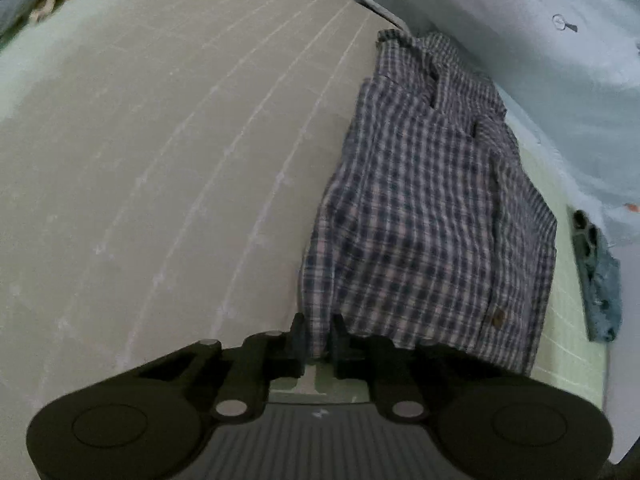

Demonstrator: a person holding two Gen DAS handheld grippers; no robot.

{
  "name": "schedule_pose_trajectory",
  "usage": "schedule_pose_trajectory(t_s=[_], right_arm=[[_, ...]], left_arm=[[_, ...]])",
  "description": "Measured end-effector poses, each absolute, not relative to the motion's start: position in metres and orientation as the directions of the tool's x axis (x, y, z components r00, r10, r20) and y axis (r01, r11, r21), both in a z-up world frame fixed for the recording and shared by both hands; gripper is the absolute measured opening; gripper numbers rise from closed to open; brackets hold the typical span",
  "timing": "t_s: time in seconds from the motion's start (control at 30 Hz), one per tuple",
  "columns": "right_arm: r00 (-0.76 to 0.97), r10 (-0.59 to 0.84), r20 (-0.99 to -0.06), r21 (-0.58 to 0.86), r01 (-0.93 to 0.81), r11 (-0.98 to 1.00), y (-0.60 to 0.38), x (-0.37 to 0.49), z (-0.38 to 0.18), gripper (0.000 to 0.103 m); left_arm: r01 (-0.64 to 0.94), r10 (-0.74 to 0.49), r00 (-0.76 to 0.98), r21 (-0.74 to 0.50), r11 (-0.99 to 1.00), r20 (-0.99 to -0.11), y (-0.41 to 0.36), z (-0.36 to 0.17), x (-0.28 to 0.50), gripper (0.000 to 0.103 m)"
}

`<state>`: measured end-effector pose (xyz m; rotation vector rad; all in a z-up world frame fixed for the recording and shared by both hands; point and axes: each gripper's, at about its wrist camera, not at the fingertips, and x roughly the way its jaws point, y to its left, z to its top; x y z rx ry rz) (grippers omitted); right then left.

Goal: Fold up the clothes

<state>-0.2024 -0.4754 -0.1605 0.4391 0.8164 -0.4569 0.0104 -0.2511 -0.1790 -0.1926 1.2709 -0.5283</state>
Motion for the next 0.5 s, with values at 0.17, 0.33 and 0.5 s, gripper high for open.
schedule_pose_trajectory(t_s=[0.17,0.33,0.5], right_arm=[[0.593,-0.198,-0.780,0.199,0.535,0.821,-0.453,-0.246,-0.145,0.002],[0.623,-0.163,-0.765,0.290,0.559,0.777,-0.446,-0.293,-0.119,0.002],[0.672,-0.213,-0.710,0.247,0.520,0.817,-0.441,-0.293,-0.077,0.002]], left_arm=[[0.345,-0.447,0.185,-0.368,0.864,-0.875,-0.234,-0.161,-0.032,0.008],[0.327,-0.456,0.159,-0.389,0.861,-0.876,-0.207,-0.132,-0.057,0.007],[0.398,-0.482,0.246,-0.366,0.841,-0.841,-0.215,-0.083,-0.052,0.007]])
